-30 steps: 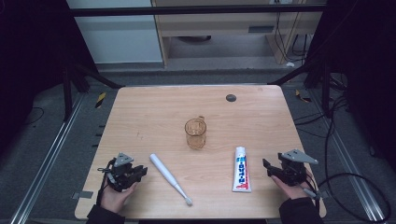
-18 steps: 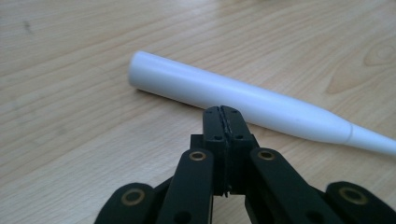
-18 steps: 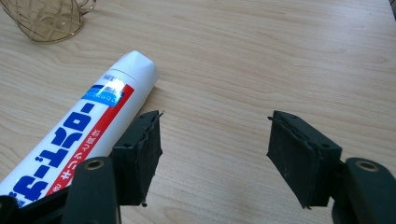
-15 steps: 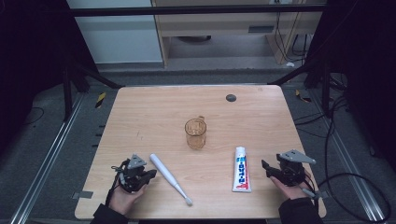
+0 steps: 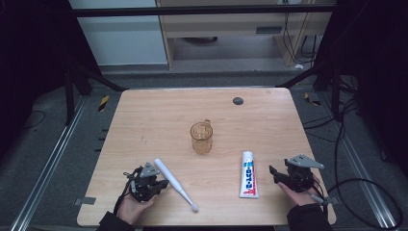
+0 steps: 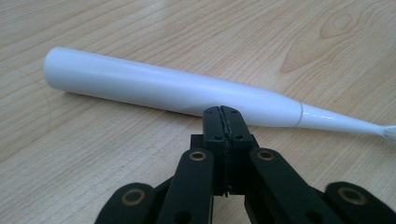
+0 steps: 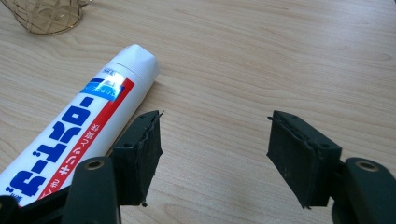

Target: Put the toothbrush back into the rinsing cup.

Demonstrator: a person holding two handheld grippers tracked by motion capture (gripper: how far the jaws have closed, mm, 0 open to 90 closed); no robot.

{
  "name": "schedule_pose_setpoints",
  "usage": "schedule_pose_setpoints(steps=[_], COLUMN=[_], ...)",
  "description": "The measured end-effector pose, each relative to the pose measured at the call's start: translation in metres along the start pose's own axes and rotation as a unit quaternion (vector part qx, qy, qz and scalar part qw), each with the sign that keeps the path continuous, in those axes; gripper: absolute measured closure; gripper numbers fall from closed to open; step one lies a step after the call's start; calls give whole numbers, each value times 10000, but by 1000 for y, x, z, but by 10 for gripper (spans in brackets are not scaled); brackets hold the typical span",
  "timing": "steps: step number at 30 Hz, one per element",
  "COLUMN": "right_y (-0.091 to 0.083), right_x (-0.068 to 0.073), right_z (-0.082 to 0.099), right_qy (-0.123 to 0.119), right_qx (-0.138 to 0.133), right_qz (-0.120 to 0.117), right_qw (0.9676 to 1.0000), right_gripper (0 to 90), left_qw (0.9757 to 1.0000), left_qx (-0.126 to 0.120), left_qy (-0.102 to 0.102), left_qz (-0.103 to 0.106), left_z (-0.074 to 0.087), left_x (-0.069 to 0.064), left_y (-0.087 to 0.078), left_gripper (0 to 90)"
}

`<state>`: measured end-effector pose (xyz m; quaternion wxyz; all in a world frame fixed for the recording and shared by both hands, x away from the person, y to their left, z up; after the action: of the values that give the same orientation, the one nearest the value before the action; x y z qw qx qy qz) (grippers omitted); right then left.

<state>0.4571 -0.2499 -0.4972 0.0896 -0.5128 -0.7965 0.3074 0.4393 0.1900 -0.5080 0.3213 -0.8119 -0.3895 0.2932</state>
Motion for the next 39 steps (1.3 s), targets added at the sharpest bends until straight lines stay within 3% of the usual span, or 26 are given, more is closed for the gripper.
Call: schedule_pose_setpoints(steps=[15,39], right_y=[0,1], right_x=[0,0], right_z=[1,1], right_qy=[-35,-59], right_qx=[33,56], right_qz=[26,54], right_qw=[10000,10000], right_gripper=[346,348], left_qw=[9990,9979], left_qx=[209,261], left_qy=[281,487], left_qz=[268,346], left_z=[3,-2], left_x=[-18,-32], left_y=[8,23], left_gripper=[895,894])
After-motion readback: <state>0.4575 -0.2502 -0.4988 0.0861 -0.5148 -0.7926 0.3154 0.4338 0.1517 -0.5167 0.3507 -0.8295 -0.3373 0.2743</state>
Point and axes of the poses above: each handheld gripper's, and its own axes: y roughly forward along the jaws, z roughly out of its underside, x roughly to its left, the point moved 4 cm from there along y, roughly forward along the jaws, and after that the axes turned 12 degrees about -y, right-handed, at the moved point
